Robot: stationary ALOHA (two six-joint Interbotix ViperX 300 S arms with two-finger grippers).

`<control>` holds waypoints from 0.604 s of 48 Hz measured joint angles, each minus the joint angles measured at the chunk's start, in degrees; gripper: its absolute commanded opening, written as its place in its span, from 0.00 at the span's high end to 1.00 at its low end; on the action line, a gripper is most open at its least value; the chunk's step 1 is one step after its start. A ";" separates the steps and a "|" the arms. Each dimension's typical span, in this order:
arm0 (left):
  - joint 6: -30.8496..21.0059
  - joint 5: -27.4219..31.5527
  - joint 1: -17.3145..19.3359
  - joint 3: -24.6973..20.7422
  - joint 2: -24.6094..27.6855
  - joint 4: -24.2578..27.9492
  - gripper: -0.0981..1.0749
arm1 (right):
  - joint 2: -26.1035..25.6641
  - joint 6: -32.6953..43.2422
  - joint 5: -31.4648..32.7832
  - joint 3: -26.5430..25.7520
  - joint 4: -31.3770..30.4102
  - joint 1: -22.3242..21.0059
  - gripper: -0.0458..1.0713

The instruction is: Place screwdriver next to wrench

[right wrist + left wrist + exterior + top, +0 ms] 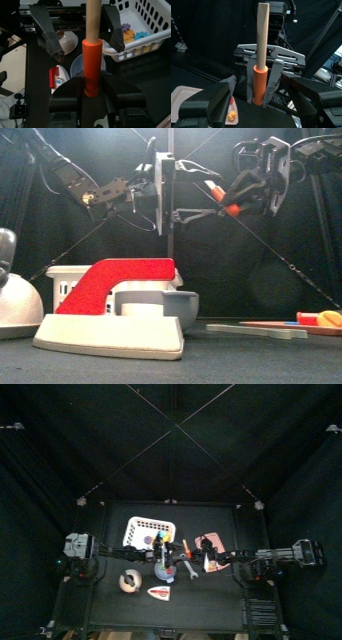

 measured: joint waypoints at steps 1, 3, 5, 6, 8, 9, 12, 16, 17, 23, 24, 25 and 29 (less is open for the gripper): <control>0.00 0.09 0.00 0.26 -0.35 0.00 0.04 | 0.09 0.00 0.00 0.26 0.62 0.09 0.60; 0.00 0.70 0.00 1.14 -1.32 0.00 0.04 | 0.53 0.00 0.00 0.88 2.02 0.09 0.60; 0.00 1.58 -0.18 2.11 -2.64 0.00 0.04 | 0.97 0.00 0.00 1.85 3.69 0.09 0.60; 0.00 2.29 -0.26 2.72 -3.43 0.00 0.04 | 1.32 0.09 0.00 2.20 4.48 0.26 0.60; 0.09 3.69 -0.26 3.87 -5.27 0.00 0.04 | 1.93 0.09 0.00 3.08 6.42 0.53 0.60; 0.00 4.48 -0.35 4.48 -6.15 0.00 0.04 | 2.11 0.00 0.00 3.34 7.03 0.62 0.60; 0.09 6.94 -0.35 6.33 -8.70 0.00 0.04 | 3.34 0.09 0.00 4.31 9.76 0.88 0.60; 0.09 11.07 -0.35 9.14 -11.87 -0.09 0.04 | 5.01 0.00 0.00 4.75 12.83 1.05 0.60; 0.09 12.22 -0.35 9.84 -12.83 -0.09 0.04 | 5.54 0.00 0.00 4.75 13.54 1.14 0.60; 0.00 19.60 -0.26 12.39 -16.96 0.09 0.04 | 9.93 -0.26 0.09 4.83 17.75 1.23 0.60; 0.00 21.01 -0.26 12.66 -17.49 0.09 0.04 | 10.72 -0.26 0.18 4.75 18.28 1.23 0.60; 0.00 22.85 -0.26 12.83 -18.19 0.18 0.04 | 11.60 -0.26 0.26 4.75 18.81 1.23 0.60; 0.09 30.67 -0.26 13.27 -20.48 0.18 0.04 | 14.77 -0.35 0.88 4.39 20.30 1.23 0.60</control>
